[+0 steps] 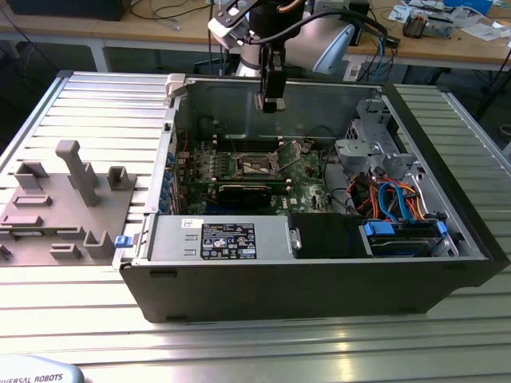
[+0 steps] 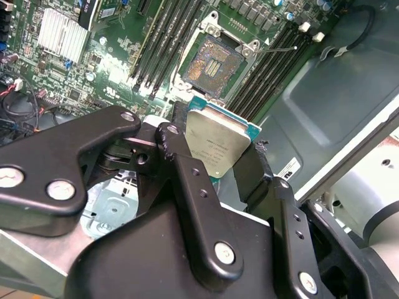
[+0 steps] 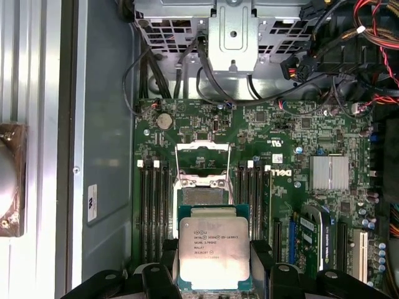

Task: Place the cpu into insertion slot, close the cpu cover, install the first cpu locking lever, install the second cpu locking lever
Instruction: 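Place the cpu into insertion slot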

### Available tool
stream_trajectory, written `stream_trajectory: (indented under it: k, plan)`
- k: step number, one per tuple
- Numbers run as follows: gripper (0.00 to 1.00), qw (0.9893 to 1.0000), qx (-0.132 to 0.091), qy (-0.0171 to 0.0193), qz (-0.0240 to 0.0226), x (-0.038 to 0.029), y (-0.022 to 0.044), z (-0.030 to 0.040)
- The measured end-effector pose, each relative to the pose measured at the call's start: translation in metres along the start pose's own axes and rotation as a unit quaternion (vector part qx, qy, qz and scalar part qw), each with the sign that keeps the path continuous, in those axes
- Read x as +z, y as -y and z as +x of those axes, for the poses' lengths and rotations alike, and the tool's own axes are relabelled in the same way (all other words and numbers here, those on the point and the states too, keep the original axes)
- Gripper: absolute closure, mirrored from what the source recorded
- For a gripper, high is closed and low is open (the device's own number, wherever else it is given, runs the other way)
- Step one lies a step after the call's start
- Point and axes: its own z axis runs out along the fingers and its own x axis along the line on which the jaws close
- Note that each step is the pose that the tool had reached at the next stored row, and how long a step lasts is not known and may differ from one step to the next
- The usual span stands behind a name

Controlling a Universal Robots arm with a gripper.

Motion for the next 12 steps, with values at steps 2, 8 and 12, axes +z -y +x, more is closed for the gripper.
stream_trajectory:
  k: [2,8,12]
  plan:
    - [0.46,1.0,0.001,0.0,0.0,0.0,0.0,0.0]
    - [0.46,1.0,0.003,0.0,0.0,0.0,0.0,0.0]
    - [0.46,1.0,0.004,0.0001,0.0,0.0,0.0,0.0]
